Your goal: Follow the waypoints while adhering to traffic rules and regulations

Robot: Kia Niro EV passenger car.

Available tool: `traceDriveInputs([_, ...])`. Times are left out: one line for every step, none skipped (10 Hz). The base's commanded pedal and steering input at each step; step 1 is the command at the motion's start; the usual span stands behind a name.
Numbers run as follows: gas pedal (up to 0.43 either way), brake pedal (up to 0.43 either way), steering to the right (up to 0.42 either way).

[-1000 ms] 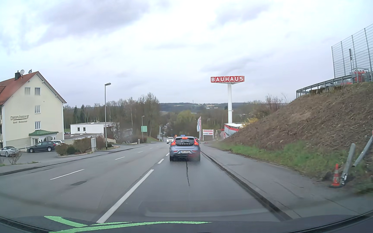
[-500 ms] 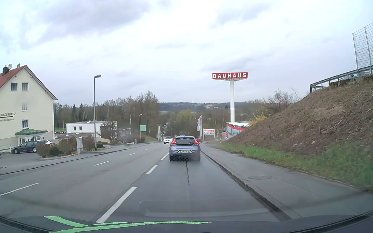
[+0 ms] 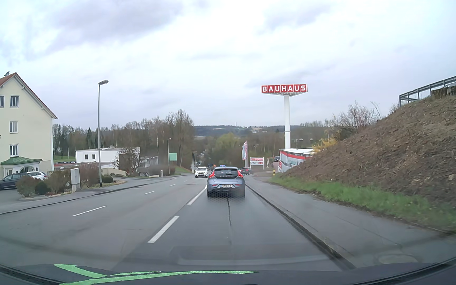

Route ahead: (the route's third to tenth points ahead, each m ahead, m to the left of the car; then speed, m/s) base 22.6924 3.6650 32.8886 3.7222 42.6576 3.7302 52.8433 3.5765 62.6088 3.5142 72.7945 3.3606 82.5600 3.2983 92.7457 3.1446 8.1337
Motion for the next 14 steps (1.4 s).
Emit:
traceDriveInputs([0.0,0.201,-0.002])
traceDriveInputs([0.0,0.201,-0.002])
traceDriveInputs([0.0,0.201,-0.002])
traceDriveInputs([0.0,0.201,-0.002])
traceDriveInputs([0.0,0.201,-0.002])
traceDriveInputs([0.0,0.201,-0.002])
traceDriveInputs([0.0,0.201,-0.002])
traceDriveInputs([0.0,0.201,-0.002])
traceDriveInputs([0.0,0.201,-0.002])
traceDriveInputs([0.0,0.195,-0.002])
traceDriveInputs([0.0,0.189,-0.002])
traceDriveInputs([0.0,0.171,-0.002])
traceDriveInputs([0.0,0.165,-0.001])
traceDriveInputs([0.0,0.146,-0.001])
